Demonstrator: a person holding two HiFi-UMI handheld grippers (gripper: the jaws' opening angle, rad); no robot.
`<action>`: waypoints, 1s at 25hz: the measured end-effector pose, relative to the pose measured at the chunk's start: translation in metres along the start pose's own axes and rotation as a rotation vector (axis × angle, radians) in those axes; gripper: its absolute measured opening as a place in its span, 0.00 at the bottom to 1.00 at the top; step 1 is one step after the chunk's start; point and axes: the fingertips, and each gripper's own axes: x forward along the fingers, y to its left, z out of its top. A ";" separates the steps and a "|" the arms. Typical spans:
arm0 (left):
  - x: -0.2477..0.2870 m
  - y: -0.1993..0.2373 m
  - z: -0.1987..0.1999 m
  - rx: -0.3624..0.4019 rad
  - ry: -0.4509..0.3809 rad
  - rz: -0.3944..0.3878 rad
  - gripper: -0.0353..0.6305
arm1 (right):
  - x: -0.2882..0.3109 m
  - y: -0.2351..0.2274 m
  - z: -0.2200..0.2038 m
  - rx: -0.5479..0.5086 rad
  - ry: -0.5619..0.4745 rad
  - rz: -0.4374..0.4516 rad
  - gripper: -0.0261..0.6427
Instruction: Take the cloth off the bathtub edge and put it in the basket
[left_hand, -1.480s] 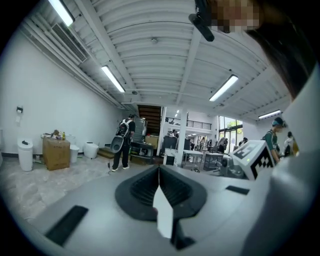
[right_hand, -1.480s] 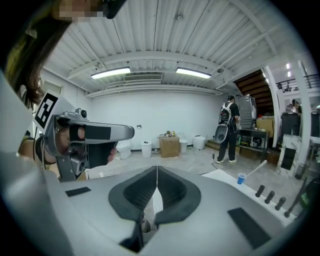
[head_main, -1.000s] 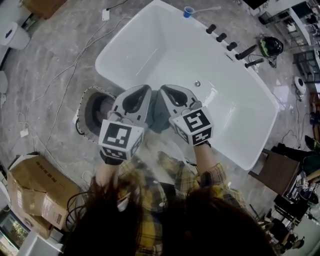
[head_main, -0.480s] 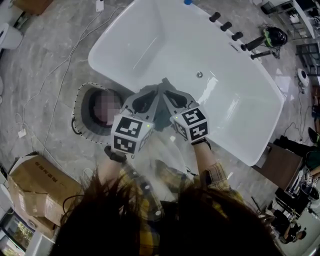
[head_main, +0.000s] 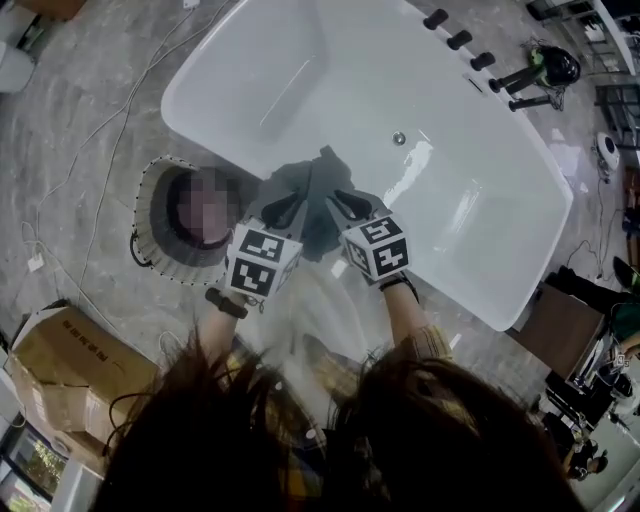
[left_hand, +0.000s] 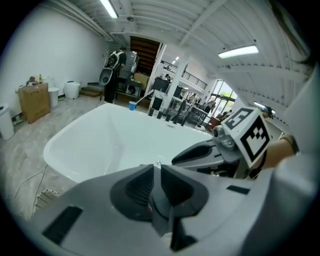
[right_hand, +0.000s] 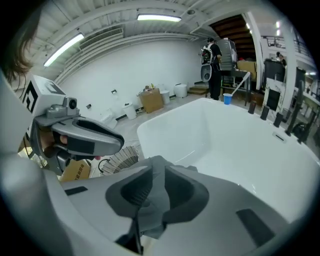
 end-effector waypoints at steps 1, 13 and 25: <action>0.007 0.004 -0.008 0.000 0.026 0.009 0.08 | 0.004 -0.002 -0.005 0.013 0.009 0.007 0.15; 0.049 0.026 -0.064 0.009 0.202 -0.006 0.36 | 0.044 -0.024 -0.051 0.148 0.101 0.040 0.49; 0.083 0.046 -0.114 0.107 0.361 0.029 0.56 | 0.082 -0.047 -0.086 0.164 0.204 0.015 0.65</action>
